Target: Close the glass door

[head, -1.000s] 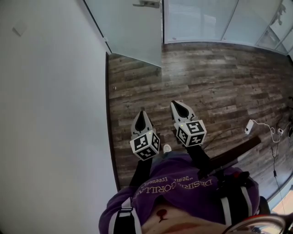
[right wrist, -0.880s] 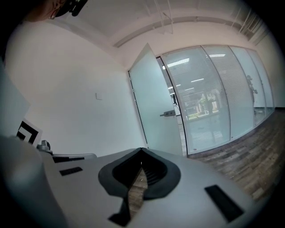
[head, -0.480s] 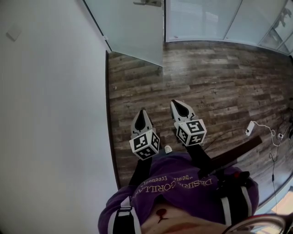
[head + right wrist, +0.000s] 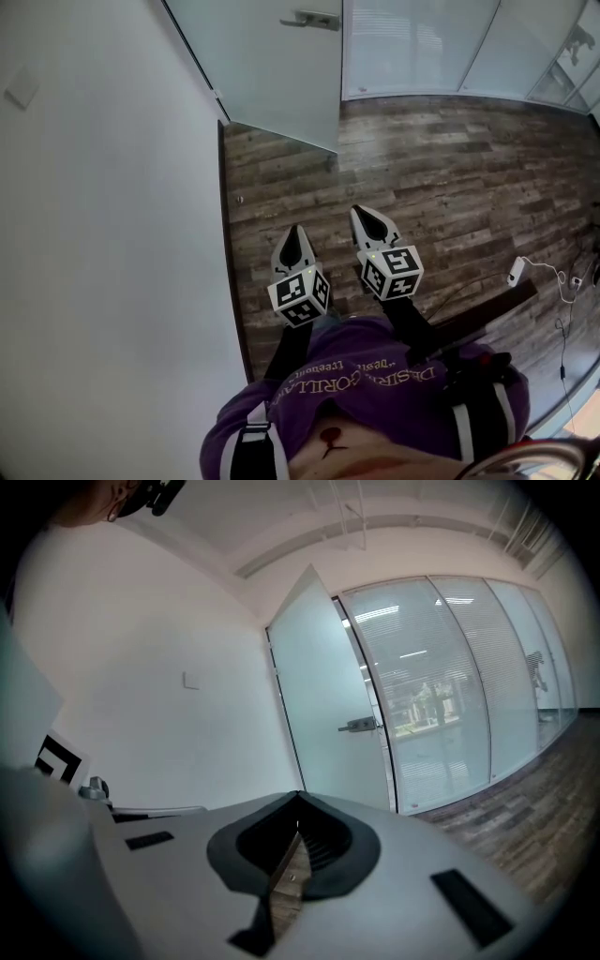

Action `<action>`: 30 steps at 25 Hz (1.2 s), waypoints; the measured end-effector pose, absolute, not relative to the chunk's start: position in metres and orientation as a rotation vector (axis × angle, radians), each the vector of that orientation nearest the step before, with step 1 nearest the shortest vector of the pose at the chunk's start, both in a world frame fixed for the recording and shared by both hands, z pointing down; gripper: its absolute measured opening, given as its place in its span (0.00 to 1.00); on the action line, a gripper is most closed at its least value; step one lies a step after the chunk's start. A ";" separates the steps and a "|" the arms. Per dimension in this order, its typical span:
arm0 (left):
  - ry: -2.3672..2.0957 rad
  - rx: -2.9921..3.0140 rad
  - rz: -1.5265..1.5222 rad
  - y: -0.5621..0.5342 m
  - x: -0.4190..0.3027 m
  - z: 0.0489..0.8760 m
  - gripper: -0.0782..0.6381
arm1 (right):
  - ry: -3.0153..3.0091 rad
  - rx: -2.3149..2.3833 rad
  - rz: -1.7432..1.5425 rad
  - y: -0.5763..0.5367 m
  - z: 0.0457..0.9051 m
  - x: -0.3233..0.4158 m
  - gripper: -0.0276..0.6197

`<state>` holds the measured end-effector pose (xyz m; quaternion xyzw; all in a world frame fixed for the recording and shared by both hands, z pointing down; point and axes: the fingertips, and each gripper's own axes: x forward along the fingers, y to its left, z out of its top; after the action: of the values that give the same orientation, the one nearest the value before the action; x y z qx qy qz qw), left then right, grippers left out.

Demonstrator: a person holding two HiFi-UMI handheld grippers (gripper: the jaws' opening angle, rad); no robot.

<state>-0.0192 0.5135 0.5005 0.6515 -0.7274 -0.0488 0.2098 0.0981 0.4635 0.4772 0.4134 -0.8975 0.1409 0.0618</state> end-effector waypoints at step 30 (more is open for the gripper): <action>-2.003 1.823 -0.124 0.327 -0.058 0.508 0.11 | -2.727 1.256 0.418 0.275 0.481 0.054 0.04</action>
<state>-0.0578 0.3272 0.5078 0.6568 -0.7217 -0.0445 0.2138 0.0541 0.2749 0.4807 0.4139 -0.8982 0.1377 0.0552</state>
